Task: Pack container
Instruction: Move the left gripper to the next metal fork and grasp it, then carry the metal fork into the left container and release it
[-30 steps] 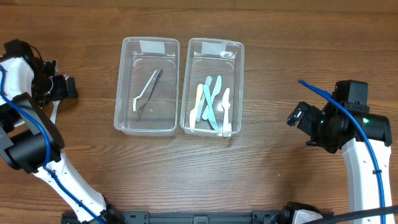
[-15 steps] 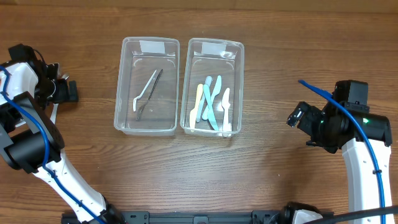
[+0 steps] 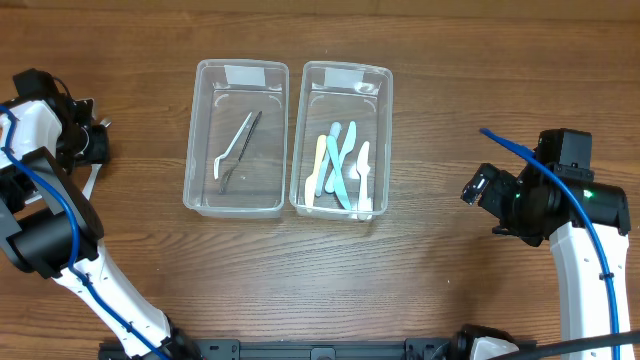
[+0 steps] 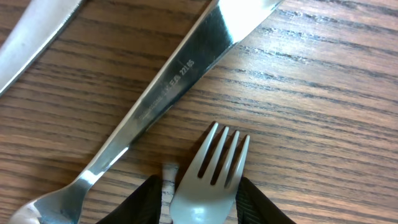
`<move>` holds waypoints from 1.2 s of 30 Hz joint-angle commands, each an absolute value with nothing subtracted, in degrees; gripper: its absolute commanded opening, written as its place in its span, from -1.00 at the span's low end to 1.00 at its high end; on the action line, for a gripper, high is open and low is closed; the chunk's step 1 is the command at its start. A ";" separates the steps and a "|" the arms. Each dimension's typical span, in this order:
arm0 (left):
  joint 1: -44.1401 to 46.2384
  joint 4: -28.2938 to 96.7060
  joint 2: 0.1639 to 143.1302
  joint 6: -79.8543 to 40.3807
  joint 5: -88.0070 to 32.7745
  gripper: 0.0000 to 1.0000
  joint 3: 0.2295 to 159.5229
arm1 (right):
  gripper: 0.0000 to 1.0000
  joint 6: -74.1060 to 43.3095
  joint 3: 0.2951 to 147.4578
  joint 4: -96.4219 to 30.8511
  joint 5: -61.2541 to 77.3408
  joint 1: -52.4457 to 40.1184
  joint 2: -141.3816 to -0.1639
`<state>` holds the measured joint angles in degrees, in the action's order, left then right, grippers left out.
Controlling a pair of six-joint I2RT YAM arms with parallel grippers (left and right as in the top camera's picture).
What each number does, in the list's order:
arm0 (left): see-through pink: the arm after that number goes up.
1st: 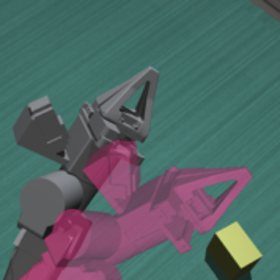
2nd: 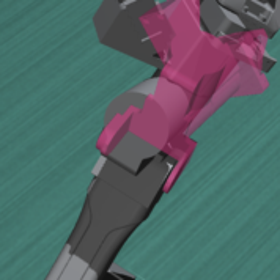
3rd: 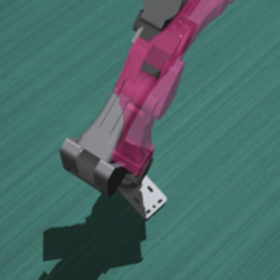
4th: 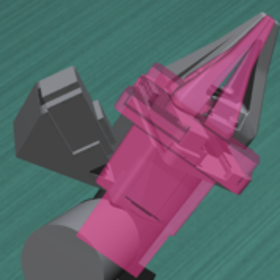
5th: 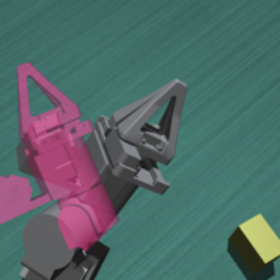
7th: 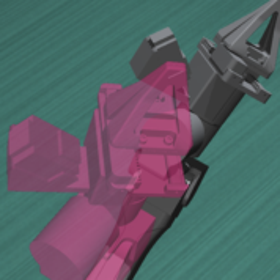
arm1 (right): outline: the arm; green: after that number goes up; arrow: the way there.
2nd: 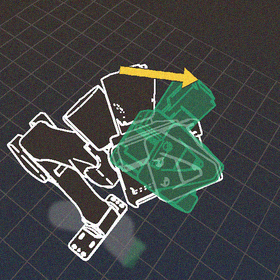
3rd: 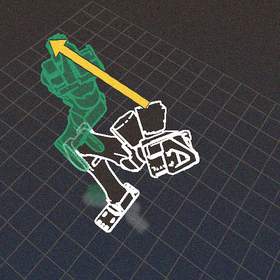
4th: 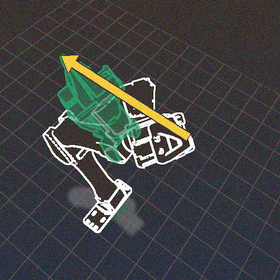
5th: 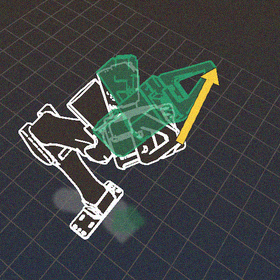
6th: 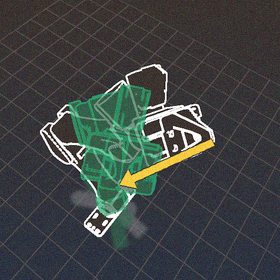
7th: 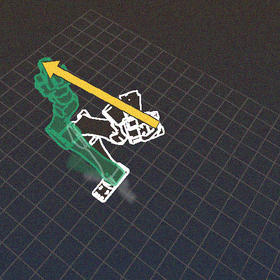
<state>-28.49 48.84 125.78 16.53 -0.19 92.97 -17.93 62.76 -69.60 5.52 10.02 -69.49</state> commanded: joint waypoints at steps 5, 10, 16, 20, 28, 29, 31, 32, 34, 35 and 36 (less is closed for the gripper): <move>-27.86 48.62 126.23 16.71 -0.73 -0.65 92.25 | 1.00 -17.54 62.98 -69.19 4.62 9.69 -69.56; -27.31 49.10 126.21 16.71 -0.93 -0.92 92.33 | 1.00 -17.54 62.98 -69.06 4.60 9.69 -69.56; -24.95 53.67 123.61 16.69 -0.93 -0.92 94.83 | 1.00 -17.54 62.98 -68.66 4.62 9.69 -69.56; -21.63 56.45 115.11 15.42 -1.13 -0.92 96.82 | 1.00 -17.56 62.98 -68.60 4.62 9.69 -69.56; -1.72 62.67 96.27 5.85 -1.23 -0.92 97.38 | 1.00 -17.74 62.98 -68.64 5.23 9.69 -69.56; 2.55 63.22 96.07 3.51 -1.08 -0.92 97.38 | 1.00 -17.74 62.98 -68.66 5.28 9.69 -69.56; 8.01 63.11 96.77 -0.54 -1.13 -0.92 97.23 | 1.00 -17.74 62.98 -68.90 5.28 9.69 -69.56; 10.11 62.76 97.41 -1.76 -1.13 -0.92 97.23 | 1.00 -17.74 62.98 -69.08 5.28 9.69 -69.56; 14.00 62.57 99.55 -4.43 -1.06 -0.92 97.23 | 1.00 -17.74 62.98 -69.43 5.30 9.69 -69.56; 15.46 62.30 101.25 -4.95 -1.04 -0.92 97.23 | 1.00 -17.74 62.98 -69.71 5.30 9.69 -69.56; 16.03 62.02 102.56 -4.95 -0.86 -0.92 97.23 | 1.00 -17.74 62.98 -69.97 5.32 9.69 -69.56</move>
